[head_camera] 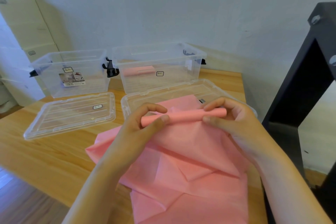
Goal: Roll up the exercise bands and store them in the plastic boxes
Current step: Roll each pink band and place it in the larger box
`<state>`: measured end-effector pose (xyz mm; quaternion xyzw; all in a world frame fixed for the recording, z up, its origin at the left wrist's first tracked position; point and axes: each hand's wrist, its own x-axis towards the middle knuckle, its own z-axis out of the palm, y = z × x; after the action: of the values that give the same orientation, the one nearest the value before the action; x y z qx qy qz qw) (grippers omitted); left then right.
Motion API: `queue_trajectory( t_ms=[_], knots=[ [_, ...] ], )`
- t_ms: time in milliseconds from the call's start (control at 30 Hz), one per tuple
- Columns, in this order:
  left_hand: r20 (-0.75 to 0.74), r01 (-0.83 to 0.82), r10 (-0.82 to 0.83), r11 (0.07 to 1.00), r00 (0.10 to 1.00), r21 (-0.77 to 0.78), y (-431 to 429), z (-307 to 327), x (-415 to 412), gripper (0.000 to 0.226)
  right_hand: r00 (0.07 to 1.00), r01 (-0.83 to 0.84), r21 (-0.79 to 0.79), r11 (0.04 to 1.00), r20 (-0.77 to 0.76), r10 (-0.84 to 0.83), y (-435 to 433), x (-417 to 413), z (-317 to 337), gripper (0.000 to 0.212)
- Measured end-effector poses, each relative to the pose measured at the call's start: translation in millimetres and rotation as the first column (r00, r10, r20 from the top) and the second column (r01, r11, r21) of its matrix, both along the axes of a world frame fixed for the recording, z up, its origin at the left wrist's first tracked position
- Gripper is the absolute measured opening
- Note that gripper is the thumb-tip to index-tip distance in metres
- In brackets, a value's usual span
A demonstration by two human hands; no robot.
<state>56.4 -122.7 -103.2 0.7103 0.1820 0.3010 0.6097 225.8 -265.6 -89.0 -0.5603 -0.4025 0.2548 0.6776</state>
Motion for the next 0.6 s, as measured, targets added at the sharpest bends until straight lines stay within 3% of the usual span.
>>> queue_trajectory(
  t_ms=[133,233,300,433,600],
  knots=[
    [0.071,-0.029,0.03,1.0,0.997,-0.013,-1.9,5.2,1.5,0.034,1.0,0.006,-0.063,0.998,0.008,-0.006,-0.1,-3.0,0.3,0.031],
    [0.107,-0.029,0.032,0.999,0.994,-0.032,-2.6,7.2,1.8,0.039,0.999,0.04,-0.117,0.992,-0.015,-0.042,1.6,-4.8,-1.0,0.017],
    [0.088,-0.012,0.013,1.0,0.996,-0.019,-1.3,5.5,0.3,0.042,0.998,0.061,-0.101,0.993,-0.009,-0.062,1.6,-4.6,-1.1,0.014],
    [0.028,0.033,-0.034,0.999,0.999,0.037,-0.6,2.2,-0.9,0.022,0.998,0.054,0.013,0.998,-0.025,-0.054,0.0,-3.6,1.3,0.014],
    [0.037,0.036,-0.036,0.999,0.999,0.021,-1.1,2.7,0.2,0.02,0.999,0.036,0.047,0.998,0.013,-0.036,1.3,-1.8,0.5,0.018]
  ],
)
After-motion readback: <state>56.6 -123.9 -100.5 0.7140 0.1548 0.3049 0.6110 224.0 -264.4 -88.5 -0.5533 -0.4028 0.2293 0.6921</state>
